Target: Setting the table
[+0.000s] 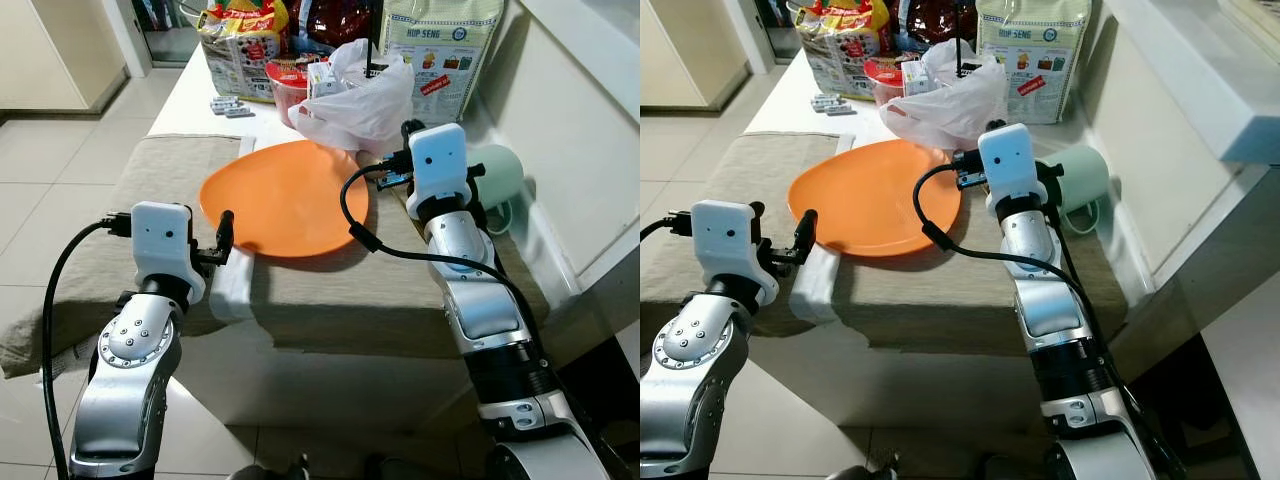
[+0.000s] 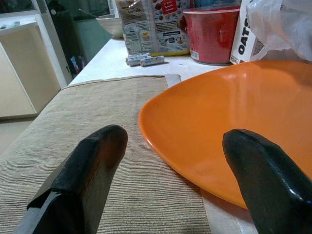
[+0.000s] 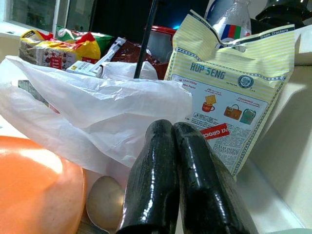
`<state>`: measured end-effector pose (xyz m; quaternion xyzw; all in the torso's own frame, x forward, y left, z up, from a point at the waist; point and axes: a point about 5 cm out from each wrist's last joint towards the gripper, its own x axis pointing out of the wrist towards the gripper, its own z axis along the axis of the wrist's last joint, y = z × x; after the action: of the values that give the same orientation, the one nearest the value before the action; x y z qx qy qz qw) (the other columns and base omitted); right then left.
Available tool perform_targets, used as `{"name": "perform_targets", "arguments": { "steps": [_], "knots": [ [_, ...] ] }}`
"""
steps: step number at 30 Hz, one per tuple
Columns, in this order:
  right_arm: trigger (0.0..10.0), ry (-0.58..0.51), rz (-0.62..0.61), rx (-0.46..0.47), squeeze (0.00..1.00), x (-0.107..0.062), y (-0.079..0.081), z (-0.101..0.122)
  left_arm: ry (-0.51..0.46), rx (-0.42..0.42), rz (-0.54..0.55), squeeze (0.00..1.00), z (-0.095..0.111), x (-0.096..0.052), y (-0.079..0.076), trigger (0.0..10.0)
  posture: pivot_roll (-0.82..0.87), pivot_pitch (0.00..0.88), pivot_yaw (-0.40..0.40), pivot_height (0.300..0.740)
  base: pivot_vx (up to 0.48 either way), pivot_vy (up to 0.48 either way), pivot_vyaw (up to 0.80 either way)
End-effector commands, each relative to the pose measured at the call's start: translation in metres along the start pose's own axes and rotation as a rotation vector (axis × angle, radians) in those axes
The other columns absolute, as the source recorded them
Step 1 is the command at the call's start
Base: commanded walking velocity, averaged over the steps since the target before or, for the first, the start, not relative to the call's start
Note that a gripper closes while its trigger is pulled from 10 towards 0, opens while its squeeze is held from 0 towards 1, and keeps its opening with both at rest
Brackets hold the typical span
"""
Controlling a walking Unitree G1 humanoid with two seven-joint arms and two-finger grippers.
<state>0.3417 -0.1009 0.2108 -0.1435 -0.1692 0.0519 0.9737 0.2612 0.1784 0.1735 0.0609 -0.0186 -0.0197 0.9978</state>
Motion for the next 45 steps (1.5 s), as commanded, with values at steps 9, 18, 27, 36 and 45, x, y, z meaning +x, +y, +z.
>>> {"name": "perform_targets", "arguments": {
  "steps": [9, 18, 27, 36, 45],
  "knots": [
    [0.0, -0.167, 0.014, 0.011, 0.00, 0.013, -0.001, 0.037, -0.011, 0.018, -0.017, 0.00, 0.003, 0.001, -0.002, 10.0, -0.05, 0.087, 0.051, 0.740, 0.000, 0.000, 0.00],
    [10.0, 0.115, 0.061, 0.114, 0.00, 0.004, 0.012, -0.009, -0.015, 0.024, -0.016, 0.00, 0.004, 0.001, -0.001, 10.0, -0.04, 0.087, 0.051, 0.740, 0.000, 0.000, 0.00],
    [10.0, 0.255, 0.009, 0.159, 1.00, -0.009, 0.004, -0.035, -0.008, 0.025, -0.014, 0.00, 0.003, 0.000, -0.001, 10.0, -0.04, 0.093, 0.050, 0.740, 0.000, 0.000, 0.00],
    [10.0, 0.274, -0.001, 0.156, 1.00, -0.010, 0.000, -0.037, -0.006, 0.022, -0.013, 0.00, 0.002, 0.000, -0.002, 10.0, -0.04, 0.094, 0.047, 0.740, 0.000, 0.000, 0.00],
    [10.0, 0.273, 0.058, 0.175, 1.00, -0.010, 0.008, -0.033, -0.007, 0.020, -0.012, 0.00, 0.002, 0.000, -0.002, 10.0, -0.04, 0.095, 0.044, 0.740, 0.000, 0.000, 0.00]
  ]
}}
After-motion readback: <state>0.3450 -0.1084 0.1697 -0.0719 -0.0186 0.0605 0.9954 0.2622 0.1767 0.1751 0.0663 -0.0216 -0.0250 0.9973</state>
